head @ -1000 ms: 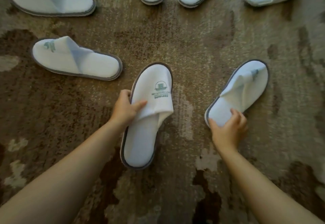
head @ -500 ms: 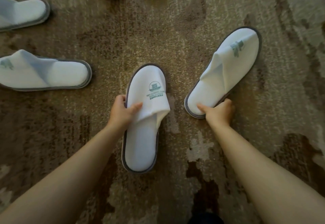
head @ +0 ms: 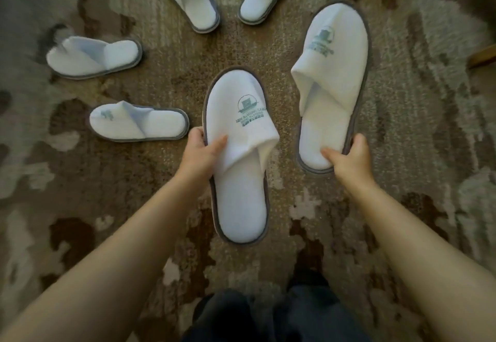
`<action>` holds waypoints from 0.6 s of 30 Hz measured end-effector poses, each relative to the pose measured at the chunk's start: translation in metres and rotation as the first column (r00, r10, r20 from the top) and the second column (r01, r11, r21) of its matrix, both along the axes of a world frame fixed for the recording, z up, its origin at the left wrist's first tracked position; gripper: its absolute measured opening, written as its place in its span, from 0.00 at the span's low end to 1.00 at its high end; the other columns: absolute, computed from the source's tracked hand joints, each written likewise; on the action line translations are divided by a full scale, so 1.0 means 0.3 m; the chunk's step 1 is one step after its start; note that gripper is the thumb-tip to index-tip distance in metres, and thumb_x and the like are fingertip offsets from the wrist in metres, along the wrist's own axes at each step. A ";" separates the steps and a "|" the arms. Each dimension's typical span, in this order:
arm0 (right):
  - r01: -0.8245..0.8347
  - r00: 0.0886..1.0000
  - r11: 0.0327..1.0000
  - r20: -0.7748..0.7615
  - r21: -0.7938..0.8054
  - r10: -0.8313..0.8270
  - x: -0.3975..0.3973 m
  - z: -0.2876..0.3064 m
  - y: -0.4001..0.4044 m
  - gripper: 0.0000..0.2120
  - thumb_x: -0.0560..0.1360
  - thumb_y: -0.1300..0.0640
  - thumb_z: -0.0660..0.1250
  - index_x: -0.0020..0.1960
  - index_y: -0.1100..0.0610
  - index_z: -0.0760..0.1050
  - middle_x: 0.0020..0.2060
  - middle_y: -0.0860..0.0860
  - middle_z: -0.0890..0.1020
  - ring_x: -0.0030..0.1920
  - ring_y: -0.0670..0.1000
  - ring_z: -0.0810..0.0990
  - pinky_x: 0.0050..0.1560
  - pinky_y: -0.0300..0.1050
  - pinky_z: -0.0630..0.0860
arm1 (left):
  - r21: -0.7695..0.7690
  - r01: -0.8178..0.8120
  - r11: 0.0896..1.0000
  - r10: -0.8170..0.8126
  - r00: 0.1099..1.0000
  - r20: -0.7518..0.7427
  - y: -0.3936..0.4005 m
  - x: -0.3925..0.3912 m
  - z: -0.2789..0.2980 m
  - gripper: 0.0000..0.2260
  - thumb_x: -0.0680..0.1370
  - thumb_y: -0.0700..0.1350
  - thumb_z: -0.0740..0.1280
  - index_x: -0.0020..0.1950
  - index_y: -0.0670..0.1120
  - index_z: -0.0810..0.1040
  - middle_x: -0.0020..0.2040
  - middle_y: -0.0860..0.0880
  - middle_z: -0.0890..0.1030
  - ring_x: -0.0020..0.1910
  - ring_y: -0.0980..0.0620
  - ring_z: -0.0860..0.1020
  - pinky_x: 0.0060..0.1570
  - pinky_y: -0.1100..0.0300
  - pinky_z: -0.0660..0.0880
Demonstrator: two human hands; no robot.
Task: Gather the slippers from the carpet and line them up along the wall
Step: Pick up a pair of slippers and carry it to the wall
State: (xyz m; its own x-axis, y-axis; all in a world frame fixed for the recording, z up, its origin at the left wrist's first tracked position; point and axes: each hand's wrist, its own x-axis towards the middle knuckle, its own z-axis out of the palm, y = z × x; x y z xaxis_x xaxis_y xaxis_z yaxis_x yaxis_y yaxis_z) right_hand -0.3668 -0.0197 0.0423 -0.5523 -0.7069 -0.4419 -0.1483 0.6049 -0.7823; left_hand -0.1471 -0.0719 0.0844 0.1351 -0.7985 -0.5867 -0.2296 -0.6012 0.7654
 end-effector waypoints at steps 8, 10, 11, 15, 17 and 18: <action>0.033 0.997 0.998 0.067 -0.061 -0.029 -0.142 1.004 0.138 0.16 0.72 0.61 0.66 0.58 0.58 0.66 0.41 0.44 0.73 0.38 0.41 0.72 0.28 0.19 0.67 | 0.086 0.079 0.993 -0.076 0.996 -0.038 -0.003 -0.198 0.941 0.13 0.73 0.38 0.64 0.54 0.46 0.66 0.55 0.43 0.75 0.54 0.43 0.76 0.53 0.47 0.76; 0.087 0.994 0.993 0.077 -0.078 -0.081 -0.195 1.210 0.187 0.14 0.71 0.62 0.66 0.53 0.54 0.66 0.39 0.40 0.72 0.38 0.37 0.71 0.28 0.20 0.67 | 0.069 0.135 0.988 -0.133 0.991 -0.031 -0.007 -0.274 1.142 0.12 0.72 0.37 0.65 0.53 0.46 0.67 0.54 0.44 0.76 0.54 0.42 0.76 0.53 0.44 0.76; 0.117 0.991 0.990 0.074 -0.084 -0.111 -0.224 1.302 0.208 0.13 0.71 0.61 0.66 0.51 0.53 0.65 0.38 0.40 0.72 0.38 0.36 0.71 0.28 0.21 0.68 | 0.059 0.159 0.986 -0.157 0.987 -0.031 -0.010 -0.315 1.230 0.12 0.72 0.38 0.66 0.52 0.46 0.68 0.54 0.44 0.76 0.54 0.42 0.76 0.53 0.43 0.75; 0.267 0.964 0.957 0.038 -0.113 -0.265 -0.339 1.584 0.272 0.12 0.71 0.61 0.66 0.49 0.54 0.66 0.39 0.44 0.73 0.38 0.41 0.73 0.34 0.31 0.69 | 0.012 0.266 0.964 -0.263 0.959 -0.110 -0.031 -0.481 1.494 0.12 0.71 0.41 0.68 0.52 0.45 0.71 0.55 0.42 0.78 0.52 0.42 0.78 0.53 0.41 0.76; 0.356 0.934 0.924 0.019 -0.139 -0.356 -0.380 1.684 0.307 0.11 0.71 0.61 0.66 0.48 0.54 0.65 0.38 0.42 0.73 0.38 0.40 0.72 0.35 0.33 0.68 | -0.030 0.332 0.943 -0.333 0.932 -0.142 -0.040 -0.566 1.582 0.12 0.70 0.42 0.69 0.52 0.45 0.72 0.53 0.42 0.79 0.51 0.42 0.78 0.52 0.41 0.76; 0.396 0.917 0.906 0.007 -0.148 -0.400 -0.394 1.725 0.327 0.11 0.71 0.60 0.66 0.48 0.53 0.65 0.38 0.42 0.72 0.38 0.39 0.72 0.36 0.34 0.68 | -0.056 0.376 0.925 -0.380 0.912 -0.156 -0.044 -0.606 1.617 0.10 0.71 0.42 0.69 0.49 0.46 0.73 0.52 0.43 0.79 0.50 0.42 0.79 0.51 0.43 0.77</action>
State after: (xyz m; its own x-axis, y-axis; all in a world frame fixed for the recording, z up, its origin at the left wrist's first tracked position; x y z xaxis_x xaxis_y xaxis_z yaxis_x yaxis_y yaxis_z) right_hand -0.4850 0.0784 0.5598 -0.8095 -0.4809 -0.3367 0.0629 0.4993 -0.8642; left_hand -0.3290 -0.0850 0.5694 -0.2743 -0.7856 -0.5546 -0.3083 -0.4744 0.8245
